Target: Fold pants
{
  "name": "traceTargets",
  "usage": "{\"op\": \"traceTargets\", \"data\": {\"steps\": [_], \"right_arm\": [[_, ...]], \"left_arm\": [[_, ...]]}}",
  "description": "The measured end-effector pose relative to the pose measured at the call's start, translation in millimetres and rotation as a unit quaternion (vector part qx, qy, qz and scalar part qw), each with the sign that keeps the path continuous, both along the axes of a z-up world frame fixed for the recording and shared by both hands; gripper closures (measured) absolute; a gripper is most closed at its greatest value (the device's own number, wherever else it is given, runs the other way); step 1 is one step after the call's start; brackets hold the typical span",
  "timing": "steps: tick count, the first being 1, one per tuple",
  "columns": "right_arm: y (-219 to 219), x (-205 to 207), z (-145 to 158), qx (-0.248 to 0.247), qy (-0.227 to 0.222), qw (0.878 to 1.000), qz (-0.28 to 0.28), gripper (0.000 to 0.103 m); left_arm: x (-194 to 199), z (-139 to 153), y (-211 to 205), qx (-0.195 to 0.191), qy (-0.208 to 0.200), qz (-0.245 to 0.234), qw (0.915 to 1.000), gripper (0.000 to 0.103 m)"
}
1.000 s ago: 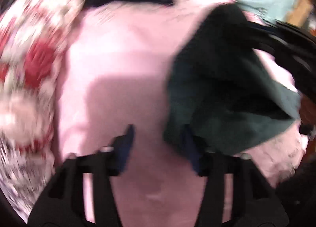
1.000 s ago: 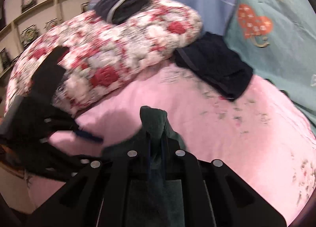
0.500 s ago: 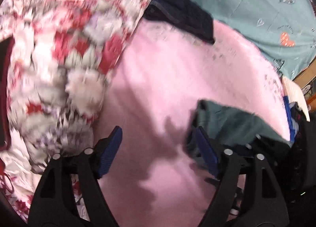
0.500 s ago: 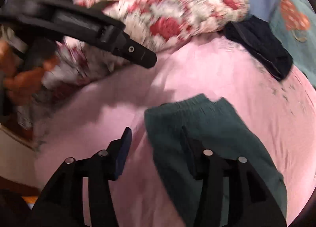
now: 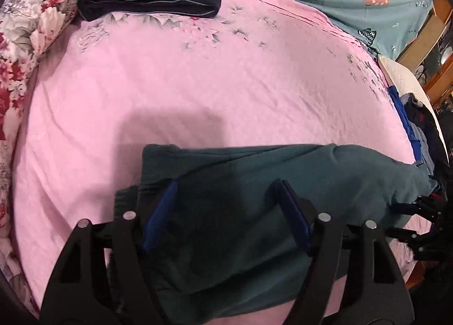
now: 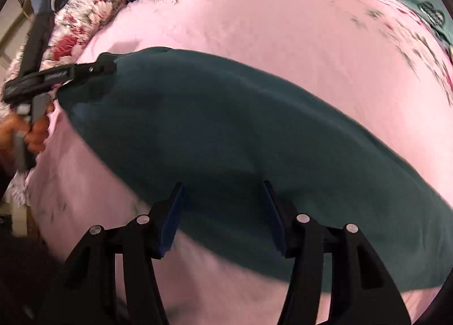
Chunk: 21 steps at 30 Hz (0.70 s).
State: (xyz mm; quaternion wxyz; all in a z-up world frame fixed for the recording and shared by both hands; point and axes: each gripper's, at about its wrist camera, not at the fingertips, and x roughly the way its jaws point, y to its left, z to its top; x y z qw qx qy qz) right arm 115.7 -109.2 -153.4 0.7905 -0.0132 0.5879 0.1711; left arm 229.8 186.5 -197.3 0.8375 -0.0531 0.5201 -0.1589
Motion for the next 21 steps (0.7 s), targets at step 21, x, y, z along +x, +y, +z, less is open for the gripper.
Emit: {"op": "traceTargets", "data": {"steps": [21], "right_arm": [[-39,140,-14,0.168,0.06,0.974,0.142,0.065]], "left_arm": [[-69,-5,-191,0.009,0.024,-0.081,0.9964,0.018]]}}
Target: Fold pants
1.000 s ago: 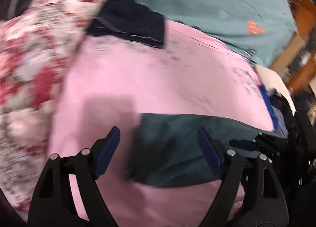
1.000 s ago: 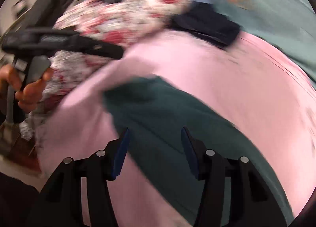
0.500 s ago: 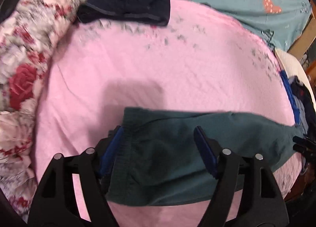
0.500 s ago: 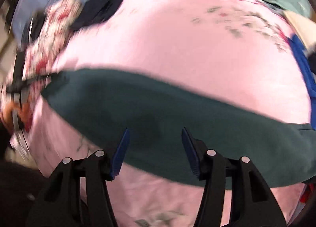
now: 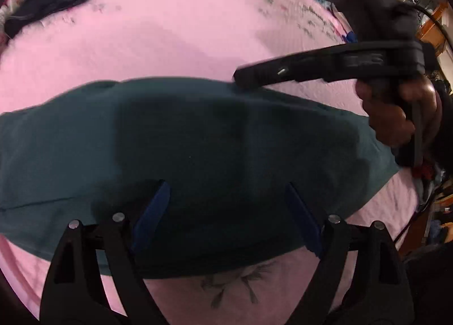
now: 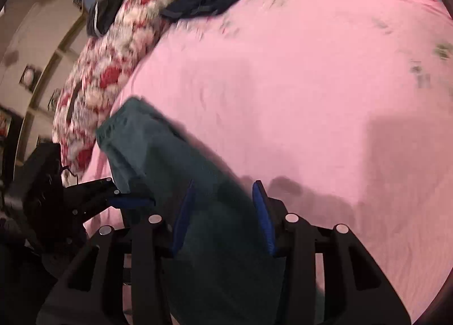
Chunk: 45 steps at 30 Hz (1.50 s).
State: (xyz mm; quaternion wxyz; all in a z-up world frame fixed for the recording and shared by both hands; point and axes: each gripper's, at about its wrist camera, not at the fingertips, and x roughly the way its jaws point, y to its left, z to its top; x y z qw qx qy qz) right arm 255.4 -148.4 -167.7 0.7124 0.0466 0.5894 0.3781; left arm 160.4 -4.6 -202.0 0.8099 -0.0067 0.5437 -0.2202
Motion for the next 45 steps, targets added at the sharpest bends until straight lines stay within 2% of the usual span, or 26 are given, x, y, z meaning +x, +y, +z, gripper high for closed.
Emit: {"op": "traceTargets", "data": {"steps": [1,2,3,5,7,9,12,13,15,16,18,19,20,22,23,27,30,32,34,40,43,45], "right_arm": [[6,2,-6,-0.01,0.005,1.0,0.017,0.074],[8,0,-9,-0.016,0.005,1.0,0.026,0.089],[10,-2,-6,-0.02,-0.007,0.999,0.034,0.098],[9,-13,12,-0.013,-0.035,0.999,0.039,0.1],[12,-31,32,0.016,-0.045,0.997,0.064,0.1],[17,-55,38,0.029,-0.025,0.994,0.104,0.1],[22,-79,32,0.031,0.001,0.991,0.132,0.1],[27,-86,26,0.024,0.007,0.99,0.137,0.1],[34,-92,10,0.014,0.025,0.991,0.133,0.1],[38,-92,6,0.01,0.031,0.991,0.132,0.099],[43,-87,6,0.005,0.035,0.991,0.128,0.094],[38,-78,14,0.025,0.036,0.993,0.111,0.089],[29,-68,21,0.051,0.039,0.995,0.081,0.076],[9,-45,26,0.092,0.056,0.994,0.009,0.07],[5,-35,20,0.098,0.071,0.992,-0.019,0.07],[13,-25,-13,0.111,0.13,0.985,-0.04,0.071],[21,-22,-30,0.135,0.178,0.973,-0.056,0.072],[25,-25,-43,0.151,0.222,0.961,-0.067,0.071],[29,-24,-48,0.165,0.247,0.951,-0.08,0.071],[39,-15,-50,0.193,0.264,0.94,-0.1,0.071],[43,-6,-43,0.216,0.242,0.941,-0.098,0.084],[42,2,-38,0.222,0.232,0.942,-0.094,0.084]], "left_arm": [[-6,-1,-1,0.011,-0.003,-0.006,0.9999,0.018],[-9,-1,0,0.015,-0.002,-0.007,0.9999,0.018],[-11,-1,2,0.015,0.003,-0.006,0.9999,0.018],[-12,1,10,0.011,0.014,0.0,0.9998,0.018],[-9,8,27,0.006,0.023,0.026,0.9994,0.018],[-6,23,48,-0.012,0.018,0.063,0.9978,0.018],[8,49,83,-0.059,0.002,0.122,0.9909,0.018],[16,56,93,-0.09,-0.005,0.138,0.9863,0.018],[28,57,95,-0.121,-0.006,0.143,0.9822,0.018],[38,48,91,-0.125,0.0,0.138,0.9826,0.018],[47,23,78,-0.073,0.015,0.128,0.989,0.018],[47,7,76,-0.054,0.029,0.125,0.9902,0.02],[42,4,78,-0.059,0.014,0.123,0.9906,0.019],[37,5,80,-0.056,0.003,0.115,0.9918,0.018],[36,6,81,-0.056,0.003,0.114,0.9919,0.018],[31,8,81,-0.065,0.003,0.12,0.9906,0.018],[29,10,80,-0.064,-0.001,0.123,0.9904,0.018],[30,9,80,-0.063,-0.002,0.123,0.9904,0.018],[28,8,81,-0.065,-0.002,0.124,0.9902,0.018],[27,12,88,-0.072,0.008,0.133,0.9884,0.018],[26,19,98,-0.063,0.003,0.146,0.9872,0.018],[24,17,103,-0.053,0.005,0.146,0.9878,0.018]]}}
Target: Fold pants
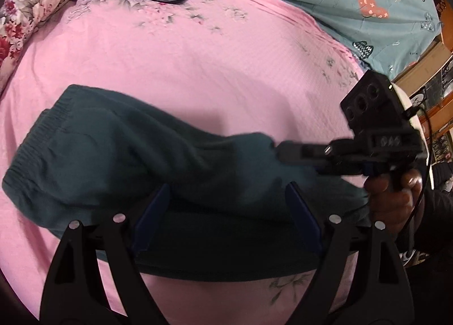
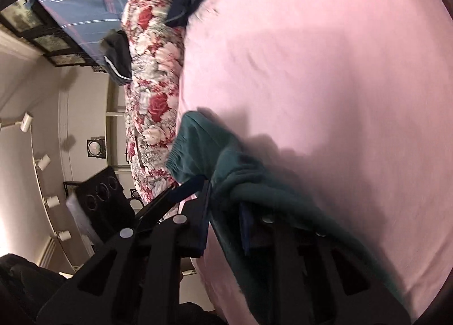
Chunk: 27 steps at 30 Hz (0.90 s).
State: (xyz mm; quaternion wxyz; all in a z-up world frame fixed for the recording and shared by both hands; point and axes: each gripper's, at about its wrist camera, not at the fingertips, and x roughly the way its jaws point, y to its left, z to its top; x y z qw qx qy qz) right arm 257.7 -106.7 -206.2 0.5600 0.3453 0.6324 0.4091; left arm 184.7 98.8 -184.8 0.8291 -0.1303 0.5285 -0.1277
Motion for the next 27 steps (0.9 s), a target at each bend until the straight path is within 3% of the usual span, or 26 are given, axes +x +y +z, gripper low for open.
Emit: {"op": "traceTargets", "data": {"steps": [3,9,12,14,17,19,20,21,22,23,25,27], "right_arm": [[-10,14,2,-0.011,-0.014,1.0,-0.005,0.084],[-18,44,-2,-0.066,-0.067,0.995,-0.039,0.089],[-11,53,1,-0.087,-0.113,0.99,-0.023,0.089],[-3,58,-3,-0.108,-0.137,0.985,0.003,0.092],[0,66,-3,-0.11,-0.14,0.983,0.036,0.09],[1,67,1,-0.12,-0.122,0.983,0.072,0.087],[-2,66,5,-0.134,-0.118,0.98,0.086,0.08],[-6,63,14,-0.159,-0.13,0.974,0.091,0.072],[-14,55,32,-0.209,-0.167,0.96,0.087,0.06],[-22,44,51,-0.248,-0.206,0.944,0.075,0.06],[-36,18,83,-0.273,-0.26,0.925,0.051,0.06],[-37,-17,107,-0.247,-0.285,0.925,0.046,0.061]], "left_arm": [[-6,-14,6,0.029,0.012,-0.01,0.9995,0.018],[-10,-13,9,0.069,0.002,-0.028,0.9972,0.018],[-13,-15,21,0.065,-0.005,-0.036,0.9972,0.018],[-21,-17,17,0.093,-0.01,-0.062,0.9936,0.018],[-36,-19,6,0.157,-0.012,-0.119,0.9803,0.018],[-40,-12,13,0.154,0.001,-0.128,0.9798,0.018],[-39,-5,21,0.146,-0.001,-0.121,0.9819,0.018],[-38,3,30,0.14,-0.007,-0.112,0.9838,0.018],[-35,14,42,0.133,-0.018,-0.099,0.986,0.018],[-30,23,53,0.124,-0.03,-0.088,0.9879,0.018],[-15,38,80,0.094,-0.056,-0.053,0.9926,0.016],[5,42,101,0.073,-0.066,-0.019,0.995,0.015]]}}
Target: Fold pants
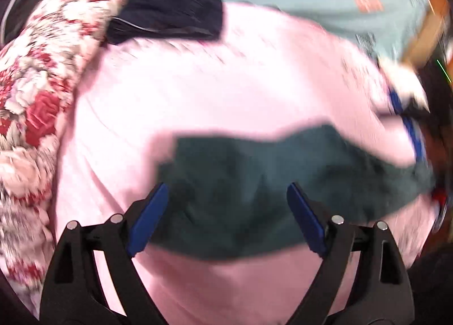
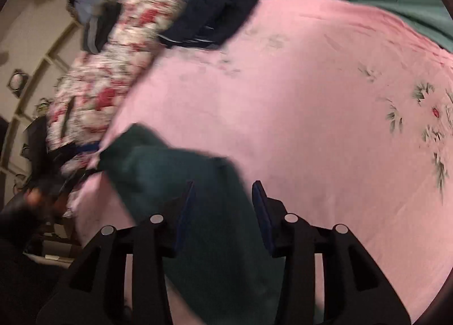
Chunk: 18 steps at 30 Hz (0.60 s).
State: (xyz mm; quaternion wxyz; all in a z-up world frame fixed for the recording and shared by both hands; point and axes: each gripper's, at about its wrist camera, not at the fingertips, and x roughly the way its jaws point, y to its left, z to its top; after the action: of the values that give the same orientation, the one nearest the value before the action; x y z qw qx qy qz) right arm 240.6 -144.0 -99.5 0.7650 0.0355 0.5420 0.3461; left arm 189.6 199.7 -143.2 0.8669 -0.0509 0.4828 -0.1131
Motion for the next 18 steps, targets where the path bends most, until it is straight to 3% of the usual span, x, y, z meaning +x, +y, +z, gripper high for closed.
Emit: {"op": "traceTargets", "data": {"steps": [2,4,7,9,10,11,18], "right_arm": [[16,-40,8,-0.014,-0.022,0.999,0.032,0.064],[37,-72,-2,-0.054,-0.037,0.996,0.068,0.072],[64,-100,-33,-0.119,-0.044,0.987,0.098,0.075],[73,-109,-50,-0.185,-0.076,0.974,0.103,0.081],[72,-110,-53,-0.193,-0.077,0.972,0.107,0.091],[73,-113,-55,-0.194,-0.074,0.972,0.112,0.099],[67,-132,-28,-0.18,-0.081,0.971,0.133,0.101]], "left_arm": [[23,-3,12,-0.005,-0.003,0.021,0.9998,0.015],[45,-11,21,-0.02,0.002,0.036,0.9992,0.015],[73,-36,24,-0.019,0.052,0.036,0.9978,0.015],[80,-51,17,0.027,0.068,0.029,0.9969,0.015],[79,-61,12,0.068,0.068,0.026,0.9951,0.016],[79,-64,12,0.081,0.061,0.023,0.9946,0.016],[77,-59,5,0.148,0.02,0.032,0.9883,0.018]]}}
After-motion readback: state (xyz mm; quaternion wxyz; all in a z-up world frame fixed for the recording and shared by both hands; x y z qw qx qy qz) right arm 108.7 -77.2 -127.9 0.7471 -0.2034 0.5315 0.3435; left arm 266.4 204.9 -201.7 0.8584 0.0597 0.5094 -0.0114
